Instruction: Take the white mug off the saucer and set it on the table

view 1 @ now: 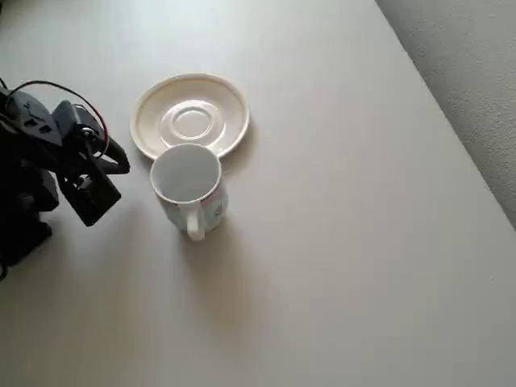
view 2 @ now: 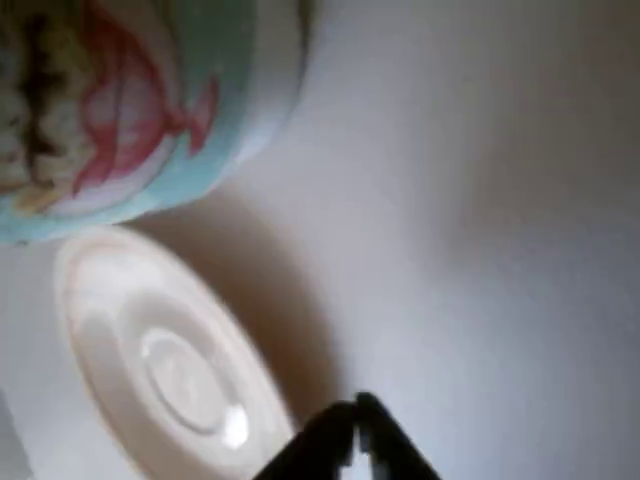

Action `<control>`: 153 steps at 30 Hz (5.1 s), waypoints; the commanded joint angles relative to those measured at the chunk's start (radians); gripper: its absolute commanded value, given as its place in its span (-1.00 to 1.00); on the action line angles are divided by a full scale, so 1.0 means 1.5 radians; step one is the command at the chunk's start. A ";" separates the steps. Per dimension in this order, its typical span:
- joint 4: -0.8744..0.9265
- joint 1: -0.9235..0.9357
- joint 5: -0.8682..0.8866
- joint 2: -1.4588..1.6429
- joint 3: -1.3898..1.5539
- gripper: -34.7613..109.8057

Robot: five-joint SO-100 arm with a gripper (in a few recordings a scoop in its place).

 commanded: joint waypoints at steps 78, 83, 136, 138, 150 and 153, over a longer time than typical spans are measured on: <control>-0.001 0.010 0.000 0.003 0.001 -0.54; -0.001 0.010 0.000 0.003 0.001 -0.54; -0.001 0.010 0.000 0.003 0.001 -0.54; -0.001 0.010 0.000 0.003 0.001 -0.54; -0.001 0.010 0.000 0.003 0.001 -0.54; -0.001 0.010 0.000 0.003 0.001 -0.54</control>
